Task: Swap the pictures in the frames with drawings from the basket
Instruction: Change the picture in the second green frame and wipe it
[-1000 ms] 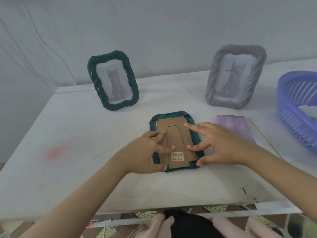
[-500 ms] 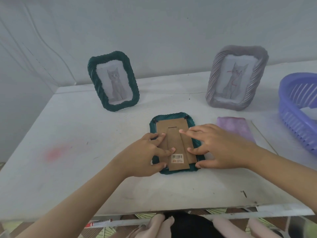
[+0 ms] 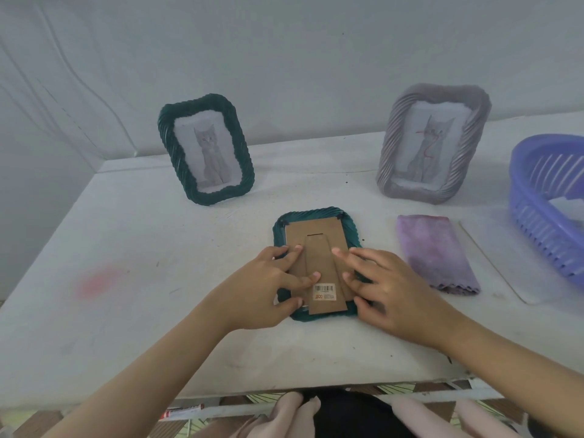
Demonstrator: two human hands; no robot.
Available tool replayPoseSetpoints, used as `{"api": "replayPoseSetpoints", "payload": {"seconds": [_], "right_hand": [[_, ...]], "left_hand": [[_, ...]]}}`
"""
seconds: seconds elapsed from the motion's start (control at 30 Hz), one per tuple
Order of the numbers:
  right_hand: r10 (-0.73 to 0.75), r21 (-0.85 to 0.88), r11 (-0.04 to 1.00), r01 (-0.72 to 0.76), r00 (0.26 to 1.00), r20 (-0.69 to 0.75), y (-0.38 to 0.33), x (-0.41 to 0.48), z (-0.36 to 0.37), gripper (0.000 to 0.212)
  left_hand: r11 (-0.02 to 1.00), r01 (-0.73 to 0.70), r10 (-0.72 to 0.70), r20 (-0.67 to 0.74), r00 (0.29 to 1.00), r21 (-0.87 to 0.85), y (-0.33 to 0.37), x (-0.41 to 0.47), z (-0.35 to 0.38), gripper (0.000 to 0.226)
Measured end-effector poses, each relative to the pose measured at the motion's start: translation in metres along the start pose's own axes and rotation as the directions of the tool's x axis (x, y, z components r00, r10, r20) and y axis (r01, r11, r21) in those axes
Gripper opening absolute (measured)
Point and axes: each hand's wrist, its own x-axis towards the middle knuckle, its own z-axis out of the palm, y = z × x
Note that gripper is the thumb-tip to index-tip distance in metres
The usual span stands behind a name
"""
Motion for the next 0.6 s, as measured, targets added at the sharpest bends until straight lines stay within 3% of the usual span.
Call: {"api": "replayPoseSetpoints", "payload": {"seconds": [0.2, 0.4, 0.6], "right_hand": [[0.232, 0.229, 0.939, -0.258, 0.964, 0.132, 0.012, -0.008, -0.014, 0.047], [0.154, 0.146, 0.977, -0.154, 0.988, 0.014, 0.012, -0.005, -0.006, 0.032], [0.261, 0.207, 0.949, -0.239, 0.961, -0.088, 0.003, -0.013, 0.008, 0.03]], "left_hand": [[0.999, -0.008, 0.006, -0.031, 0.999, -0.052, 0.001, -0.002, 0.002, 0.044], [0.998, -0.005, 0.003, -0.036, 0.999, -0.061, 0.002, -0.002, 0.001, 0.044], [0.997, 0.011, -0.014, -0.047, 0.999, -0.072, 0.002, -0.003, 0.003, 0.044]]}}
